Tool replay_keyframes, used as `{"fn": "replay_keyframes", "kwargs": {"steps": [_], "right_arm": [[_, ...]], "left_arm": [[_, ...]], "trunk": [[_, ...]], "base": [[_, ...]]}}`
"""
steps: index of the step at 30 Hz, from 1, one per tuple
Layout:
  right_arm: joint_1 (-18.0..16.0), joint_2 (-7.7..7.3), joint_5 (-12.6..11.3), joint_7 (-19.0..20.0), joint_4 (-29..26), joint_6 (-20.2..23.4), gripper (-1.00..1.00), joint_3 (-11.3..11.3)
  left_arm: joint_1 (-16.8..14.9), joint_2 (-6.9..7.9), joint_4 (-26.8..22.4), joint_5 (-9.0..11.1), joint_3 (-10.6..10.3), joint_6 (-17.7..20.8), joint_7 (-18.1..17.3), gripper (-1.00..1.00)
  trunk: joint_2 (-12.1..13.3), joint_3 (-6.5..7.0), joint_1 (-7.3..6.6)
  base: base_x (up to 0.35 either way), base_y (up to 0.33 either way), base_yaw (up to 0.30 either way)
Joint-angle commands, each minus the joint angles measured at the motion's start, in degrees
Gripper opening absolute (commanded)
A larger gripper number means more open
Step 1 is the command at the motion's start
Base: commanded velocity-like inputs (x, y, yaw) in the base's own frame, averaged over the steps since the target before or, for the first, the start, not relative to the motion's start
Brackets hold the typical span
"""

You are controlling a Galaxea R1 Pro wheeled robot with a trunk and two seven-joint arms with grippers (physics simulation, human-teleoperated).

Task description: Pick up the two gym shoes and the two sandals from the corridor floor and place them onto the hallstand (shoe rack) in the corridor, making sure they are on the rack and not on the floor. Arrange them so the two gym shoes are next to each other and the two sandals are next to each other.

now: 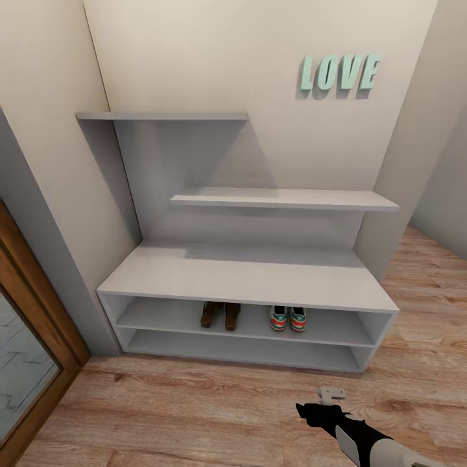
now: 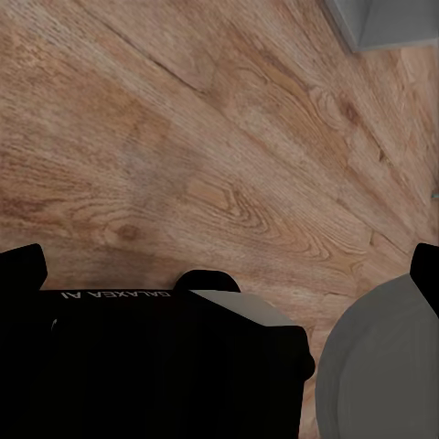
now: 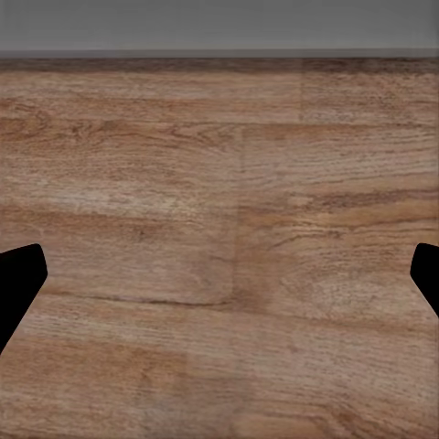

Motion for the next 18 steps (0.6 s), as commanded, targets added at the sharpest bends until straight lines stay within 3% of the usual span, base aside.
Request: {"fn": "replay_keyframes", "kwargs": {"steps": [1, 18], "right_arm": [[0.0, -0.01, 0.6, 0.2, 0.1, -0.2, 1.00, -0.5], [0.0, -0.01, 0.6, 0.2, 0.1, -0.2, 1.00, -0.5]], "left_arm": [[0.0, -0.05, -0.1, -0.6, 0.5, 0.4, -0.3, 1.00], [0.0, -0.03, -0.1, -0.6, 0.5, 0.4, -0.3, 1.00]], "trunk": [[0.0, -0.05, -0.01], [0.0, -0.05, -0.01]], "base": [[0.000, 0.000, 0.000], [0.000, 0.000, 0.000]]}}
